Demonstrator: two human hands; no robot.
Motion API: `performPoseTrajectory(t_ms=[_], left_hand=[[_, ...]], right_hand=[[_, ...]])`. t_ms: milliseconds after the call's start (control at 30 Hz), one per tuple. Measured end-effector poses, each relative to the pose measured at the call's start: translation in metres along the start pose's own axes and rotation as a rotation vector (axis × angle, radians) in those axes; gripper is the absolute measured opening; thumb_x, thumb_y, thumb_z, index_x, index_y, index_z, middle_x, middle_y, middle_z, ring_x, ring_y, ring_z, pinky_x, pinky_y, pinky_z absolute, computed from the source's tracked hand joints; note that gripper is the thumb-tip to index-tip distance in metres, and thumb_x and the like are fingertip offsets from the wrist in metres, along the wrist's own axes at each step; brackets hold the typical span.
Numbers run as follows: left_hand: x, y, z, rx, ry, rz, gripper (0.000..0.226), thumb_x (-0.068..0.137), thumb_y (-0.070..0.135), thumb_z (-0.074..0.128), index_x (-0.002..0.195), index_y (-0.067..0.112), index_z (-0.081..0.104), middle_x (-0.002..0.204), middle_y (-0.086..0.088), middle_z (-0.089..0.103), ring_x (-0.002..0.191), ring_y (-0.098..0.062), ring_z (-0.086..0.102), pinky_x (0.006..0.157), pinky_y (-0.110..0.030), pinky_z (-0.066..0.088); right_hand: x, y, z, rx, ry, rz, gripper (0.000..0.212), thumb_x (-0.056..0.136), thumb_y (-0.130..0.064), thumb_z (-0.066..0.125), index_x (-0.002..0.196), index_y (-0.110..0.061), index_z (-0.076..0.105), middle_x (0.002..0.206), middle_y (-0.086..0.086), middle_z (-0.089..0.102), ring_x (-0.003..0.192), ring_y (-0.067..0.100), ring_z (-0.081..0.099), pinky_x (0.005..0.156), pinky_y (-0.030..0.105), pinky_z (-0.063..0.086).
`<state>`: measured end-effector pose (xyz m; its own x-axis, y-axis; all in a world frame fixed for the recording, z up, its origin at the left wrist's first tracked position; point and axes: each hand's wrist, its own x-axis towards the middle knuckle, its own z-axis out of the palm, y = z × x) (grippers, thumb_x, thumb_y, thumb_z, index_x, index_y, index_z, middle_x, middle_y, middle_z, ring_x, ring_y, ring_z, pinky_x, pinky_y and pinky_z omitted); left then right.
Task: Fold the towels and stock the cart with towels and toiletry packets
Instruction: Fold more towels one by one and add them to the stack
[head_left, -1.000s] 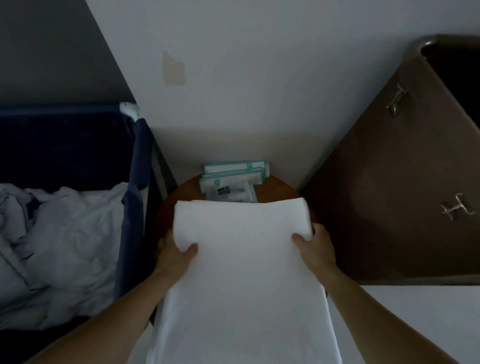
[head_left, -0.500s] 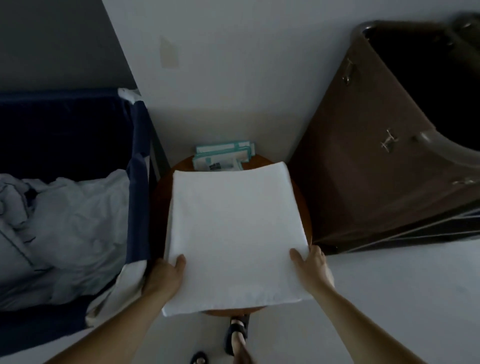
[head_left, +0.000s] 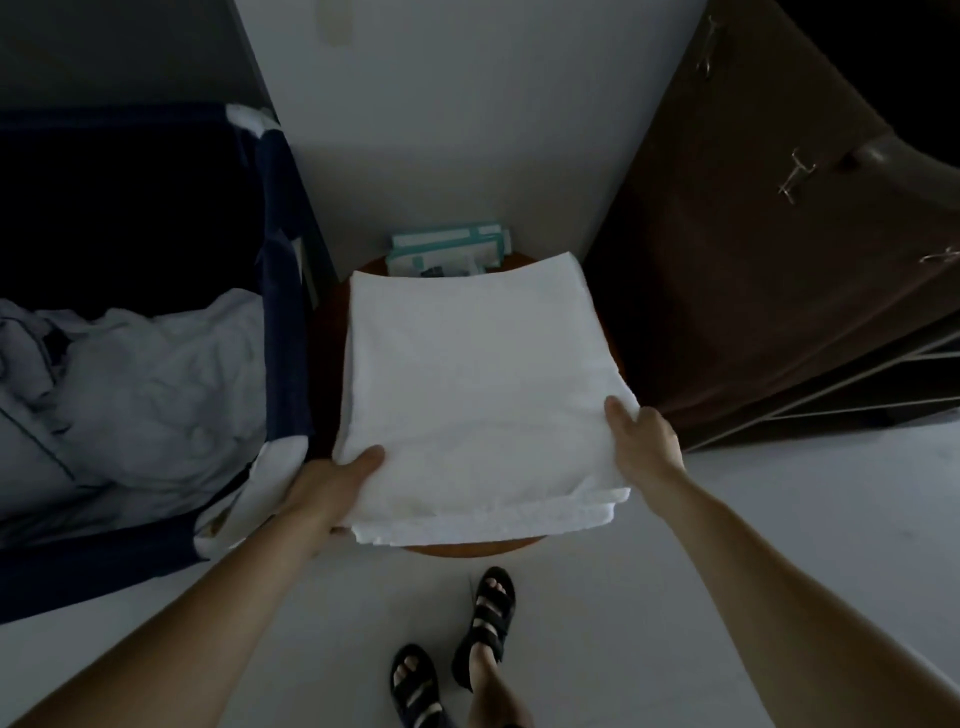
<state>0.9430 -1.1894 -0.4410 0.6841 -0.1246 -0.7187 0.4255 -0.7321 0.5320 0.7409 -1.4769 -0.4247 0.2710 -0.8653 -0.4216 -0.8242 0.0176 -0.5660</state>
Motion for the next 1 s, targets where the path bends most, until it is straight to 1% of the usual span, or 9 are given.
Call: performPoseTrajectory(t_ms=[167,300,333,433,567,633,733,867,1000], left_hand=[[0.006,-0.023,0.012,-0.145,-0.105,-0.047,0.078,0.080,0.047,0.077,0.140,0.007,0.049,0.131,-0.012,0.060,0.109,-0.029,0.059,0.087,-0.035,0.048],[0.016,-0.013,0.015,-0.181,-0.073,-0.029,0.070,0.076,0.051,0.079,0.130,0.011,0.058,0.120,-0.008,0.065,0.105,-0.029,0.061,0.094,-0.041,0.050],[0.017,-0.008,0.015,-0.178,-0.052,-0.019,0.066,0.076,0.052,0.079,0.126,0.013,0.061,0.115,-0.006,0.066,0.101,-0.028,0.062,0.092,-0.041,0.052],[0.014,0.008,0.016,-0.160,-0.039,0.021,0.047,0.075,0.050,0.079,0.110,0.024,0.062,0.095,0.004,0.067,0.086,-0.020,0.064,0.068,-0.032,0.050],[0.011,0.026,0.014,-0.263,-0.113,-0.042,0.035,0.081,0.025,0.079,0.110,0.012,0.063,0.093,-0.007,0.071,0.085,-0.028,0.069,0.065,-0.032,0.053],[0.008,0.042,0.006,-0.274,-0.103,0.030,0.028,0.081,0.019,0.077,0.106,0.014,0.066,0.090,-0.006,0.072,0.082,-0.028,0.069,0.062,-0.032,0.055],[-0.004,0.082,-0.008,-0.373,-0.085,0.276,0.019,0.084,0.021,0.074,0.098,0.031,0.066,0.085,0.005,0.075,0.073,-0.016,0.071,0.050,-0.023,0.053],[-0.028,0.116,-0.030,-0.532,-0.024,0.519,0.029,0.077,0.029,0.075,0.103,0.039,0.066,0.091,0.019,0.074,0.078,-0.004,0.071,0.055,-0.018,0.055],[-0.021,0.083,-0.027,-0.539,0.054,0.526,0.045,0.077,0.035,0.074,0.121,0.036,0.062,0.104,0.014,0.073,0.088,-0.009,0.071,0.063,-0.022,0.057]], right_hand=[[0.000,0.030,0.009,-0.110,-0.196,0.169,0.055,0.093,-0.052,0.051,0.125,-0.008,0.058,0.094,0.003,0.061,0.082,0.024,0.059,0.071,0.034,0.046],[0.024,0.015,0.001,-0.041,-0.179,0.112,0.051,0.082,-0.054,0.066,0.113,-0.014,0.062,0.094,0.001,0.063,0.086,0.025,0.061,0.076,0.037,0.048],[0.028,0.008,0.000,0.007,-0.188,0.097,0.051,0.081,-0.056,0.068,0.110,-0.015,0.061,0.095,-0.001,0.064,0.086,0.023,0.062,0.074,0.036,0.048],[0.029,-0.007,0.000,0.149,-0.241,0.104,0.052,0.078,-0.056,0.075,0.109,-0.018,0.056,0.097,-0.003,0.063,0.083,0.017,0.061,0.062,0.032,0.044],[0.024,-0.010,0.003,0.156,-0.233,0.038,0.046,0.084,-0.043,0.074,0.118,-0.019,0.054,0.108,0.001,0.062,0.087,0.017,0.059,0.072,0.034,0.046],[0.022,-0.022,-0.003,0.188,-0.187,-0.085,0.035,0.086,-0.036,0.072,0.116,-0.024,0.058,0.103,-0.004,0.066,0.083,0.012,0.060,0.072,0.031,0.047],[0.014,-0.059,-0.023,0.225,-0.127,-0.291,0.024,0.087,-0.037,0.072,0.107,-0.034,0.059,0.089,-0.021,0.061,0.078,-0.001,0.057,0.061,0.018,0.043],[0.006,-0.101,-0.050,0.357,-0.102,-0.395,0.022,0.088,-0.040,0.071,0.106,-0.038,0.058,0.093,-0.021,0.063,0.081,-0.002,0.060,0.062,0.015,0.043],[0.010,-0.088,-0.057,0.384,-0.040,-0.385,0.024,0.086,-0.041,0.070,0.106,-0.037,0.059,0.096,-0.019,0.065,0.086,0.003,0.063,0.066,0.021,0.047]])
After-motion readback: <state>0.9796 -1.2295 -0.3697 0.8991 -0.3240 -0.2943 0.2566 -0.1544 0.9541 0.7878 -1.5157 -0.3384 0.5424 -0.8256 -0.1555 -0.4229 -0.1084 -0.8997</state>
